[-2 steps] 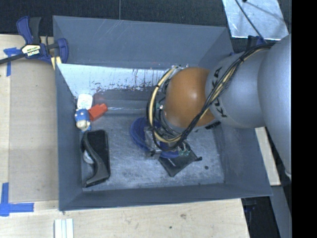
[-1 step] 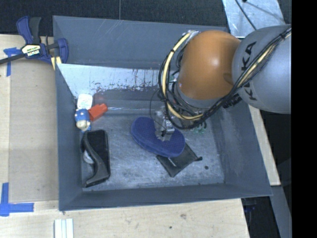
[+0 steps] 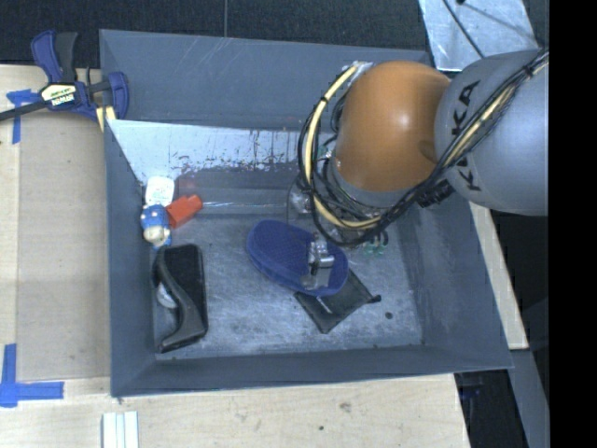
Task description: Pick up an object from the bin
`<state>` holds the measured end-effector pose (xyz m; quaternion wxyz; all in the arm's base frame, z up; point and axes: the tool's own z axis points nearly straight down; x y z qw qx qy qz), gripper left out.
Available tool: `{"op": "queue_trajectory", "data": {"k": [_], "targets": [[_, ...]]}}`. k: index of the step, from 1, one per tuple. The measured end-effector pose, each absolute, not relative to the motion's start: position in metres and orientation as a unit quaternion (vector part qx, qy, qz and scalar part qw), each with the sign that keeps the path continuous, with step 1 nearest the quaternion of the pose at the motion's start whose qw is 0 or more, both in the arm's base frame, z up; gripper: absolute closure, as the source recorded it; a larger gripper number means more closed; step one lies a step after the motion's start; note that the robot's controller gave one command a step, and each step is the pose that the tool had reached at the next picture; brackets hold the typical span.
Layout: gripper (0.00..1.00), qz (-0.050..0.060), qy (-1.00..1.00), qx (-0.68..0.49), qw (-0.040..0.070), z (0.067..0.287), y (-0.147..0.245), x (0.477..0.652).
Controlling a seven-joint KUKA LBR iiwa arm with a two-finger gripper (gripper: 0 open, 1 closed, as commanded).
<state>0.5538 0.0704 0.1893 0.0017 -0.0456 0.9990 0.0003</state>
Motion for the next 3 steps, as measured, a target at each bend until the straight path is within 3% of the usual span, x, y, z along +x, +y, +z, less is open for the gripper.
{"op": "queue_trajectory", "data": {"k": [1,2,3], "targets": [[0.0,0.001,0.996,0.09,0.006,0.071,0.077,0.563],[1.0,0.002,0.996,0.09,0.007,0.075,0.077,0.564],[1.0,0.001,0.997,0.076,0.006,0.201,0.072,0.59]]}}
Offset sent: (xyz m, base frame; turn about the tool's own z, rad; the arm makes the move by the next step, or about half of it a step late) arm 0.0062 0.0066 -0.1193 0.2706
